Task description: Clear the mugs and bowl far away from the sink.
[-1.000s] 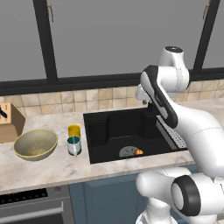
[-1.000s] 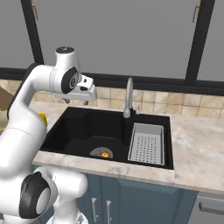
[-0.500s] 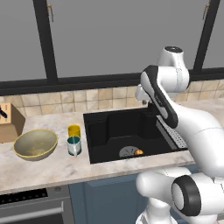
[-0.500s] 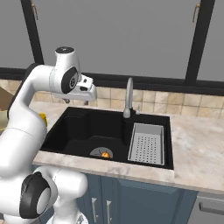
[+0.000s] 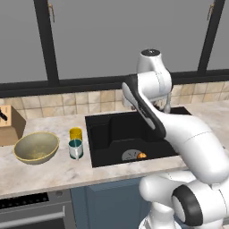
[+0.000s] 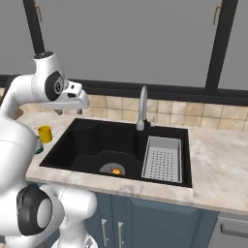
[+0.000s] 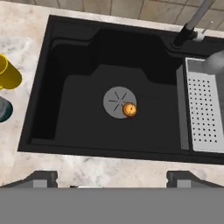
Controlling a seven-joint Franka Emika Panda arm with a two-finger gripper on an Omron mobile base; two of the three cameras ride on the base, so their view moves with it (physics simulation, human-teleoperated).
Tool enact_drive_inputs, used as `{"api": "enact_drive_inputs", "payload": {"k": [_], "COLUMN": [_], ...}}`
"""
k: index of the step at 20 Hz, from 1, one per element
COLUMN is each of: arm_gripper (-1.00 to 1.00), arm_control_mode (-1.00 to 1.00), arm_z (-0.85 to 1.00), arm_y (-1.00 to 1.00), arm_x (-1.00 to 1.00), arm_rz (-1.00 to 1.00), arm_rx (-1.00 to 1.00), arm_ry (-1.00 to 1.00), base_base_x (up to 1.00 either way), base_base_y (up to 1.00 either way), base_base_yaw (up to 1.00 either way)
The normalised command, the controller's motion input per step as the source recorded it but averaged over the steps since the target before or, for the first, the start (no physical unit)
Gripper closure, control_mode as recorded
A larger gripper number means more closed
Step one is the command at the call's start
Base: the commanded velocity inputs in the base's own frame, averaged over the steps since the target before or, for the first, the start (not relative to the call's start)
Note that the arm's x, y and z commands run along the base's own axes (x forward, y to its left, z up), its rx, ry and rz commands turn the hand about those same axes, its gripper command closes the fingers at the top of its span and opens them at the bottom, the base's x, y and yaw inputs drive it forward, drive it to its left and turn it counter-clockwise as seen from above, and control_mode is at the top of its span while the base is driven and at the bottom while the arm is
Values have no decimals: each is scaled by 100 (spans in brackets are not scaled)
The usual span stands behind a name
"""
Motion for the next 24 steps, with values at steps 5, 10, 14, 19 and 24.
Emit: {"api": "enact_drive_inputs", "payload": {"k": [5, 10, 14, 19, 24], "arm_gripper": [-100, -100, -100, -100, -100], "arm_control_mode": [-100, -100, -100, -100, -100], "arm_z": [-16, -22, -20, -2, 0], "arm_y": [51, 42, 47, 36, 5], "arm_x": [0, -4, -10, -13, -3], "arm_rz": [0, 0, 0, 0, 0], "arm_rx": [3, 5, 2, -4, -1], "arm_ry": [14, 7, 1, 0, 0], "base_base_x": [0, 0, 0, 0, 0], "base_base_y": [0, 0, 0, 0, 0], "base_base_yaw": [0, 0, 0, 0, 0]}}
